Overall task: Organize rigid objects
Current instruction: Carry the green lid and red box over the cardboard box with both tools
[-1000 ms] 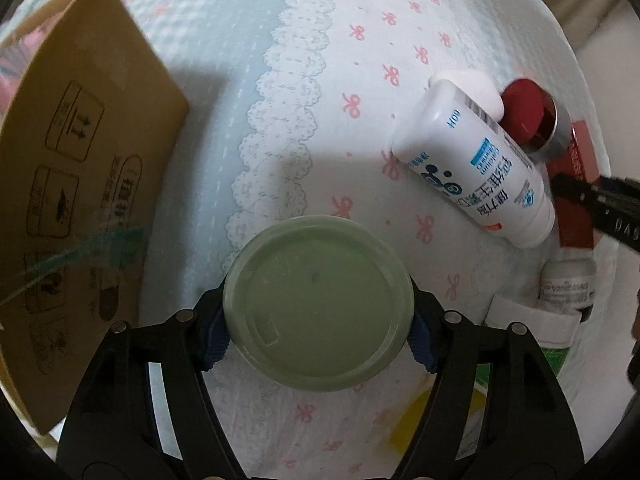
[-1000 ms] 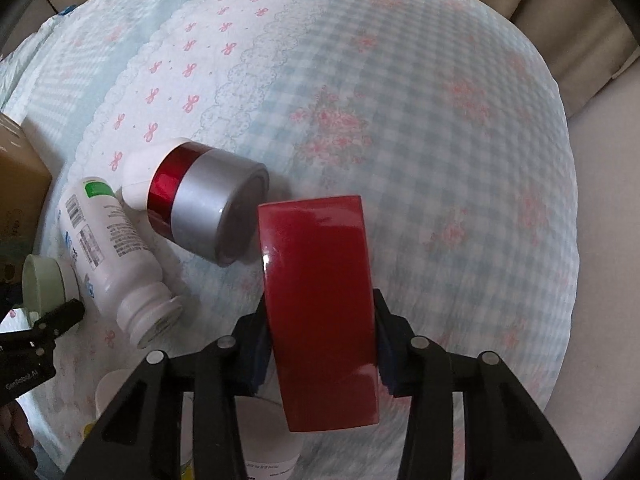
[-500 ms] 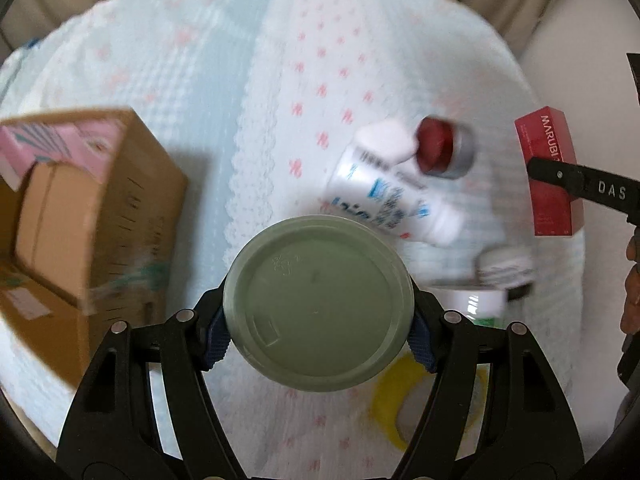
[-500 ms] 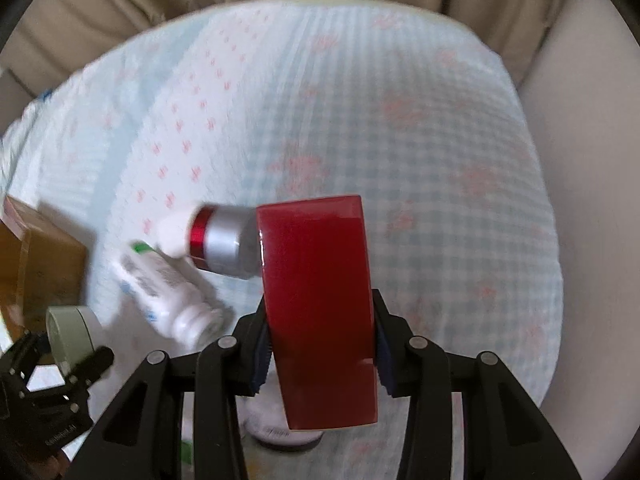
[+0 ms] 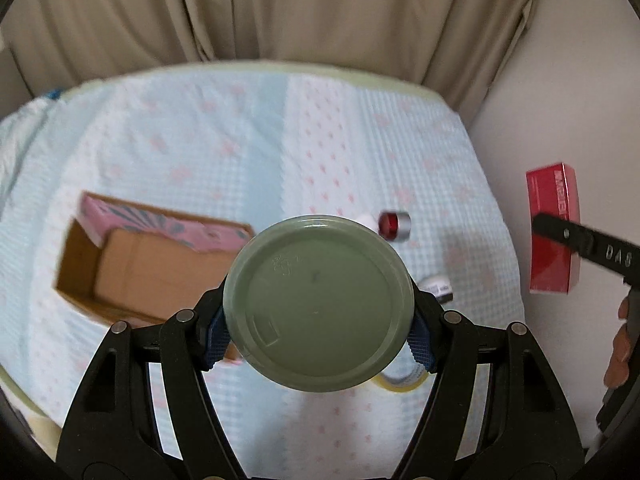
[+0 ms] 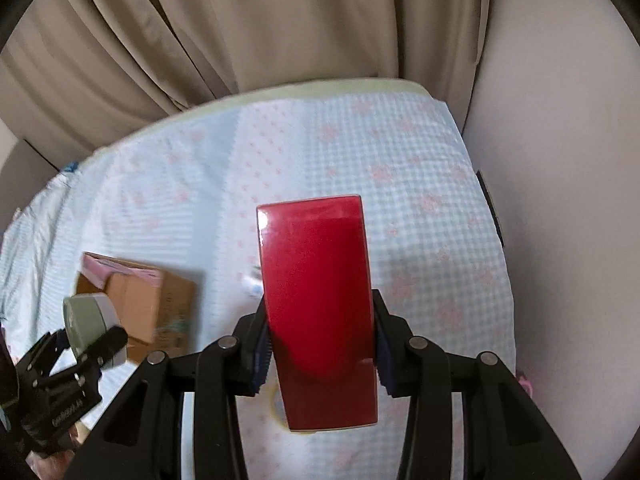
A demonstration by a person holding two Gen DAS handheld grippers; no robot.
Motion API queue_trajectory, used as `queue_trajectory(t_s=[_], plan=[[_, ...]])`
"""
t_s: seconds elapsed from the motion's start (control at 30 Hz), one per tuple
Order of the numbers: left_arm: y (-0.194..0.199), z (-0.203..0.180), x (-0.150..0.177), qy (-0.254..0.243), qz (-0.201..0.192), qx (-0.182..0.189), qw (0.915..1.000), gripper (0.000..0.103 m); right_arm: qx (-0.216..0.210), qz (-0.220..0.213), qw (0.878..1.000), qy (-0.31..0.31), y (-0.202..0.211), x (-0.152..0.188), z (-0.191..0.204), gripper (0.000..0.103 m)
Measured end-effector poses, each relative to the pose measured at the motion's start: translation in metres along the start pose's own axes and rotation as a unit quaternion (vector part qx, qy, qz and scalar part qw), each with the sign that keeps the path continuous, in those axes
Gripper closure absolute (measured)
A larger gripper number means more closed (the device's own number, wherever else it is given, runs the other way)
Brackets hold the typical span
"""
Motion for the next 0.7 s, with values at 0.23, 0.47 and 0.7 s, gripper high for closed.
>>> queue_trajectory(t_s=[0.23, 0.47, 0.7], plan=[[0.055, 0.059, -0.016, 0.007, -0.027, 0.008, 0.9996, 0.035, -0.021, -0.031, 0.999, 0.002, 0.046, 0.008, 0.063, 0.064], [0.069, 0.137, -0.022, -0.014, -0.021, 0.035, 0.9991, 0.035, -0.022, -0.048, 0.998, -0.022, 0.053, 0.027, 0.147, 0.064], [0.051, 0.219, -0.022, -0.061, 0.012, 0.059, 0.9963, 0.035, -0.013, -0.021, 0.997, -0.079, 0.024, 0.054, 0.223, 0.064]])
Point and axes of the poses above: each gripper's, at about its wrist camera, not at the fingertips, and y roughly against the way its jaws point, z to its left, x to its underside, the point moved 6 cm from there along -y, roughly the way its jaws point, and after that the axes turned 11 degrees about -y, right-handed, at the moved point
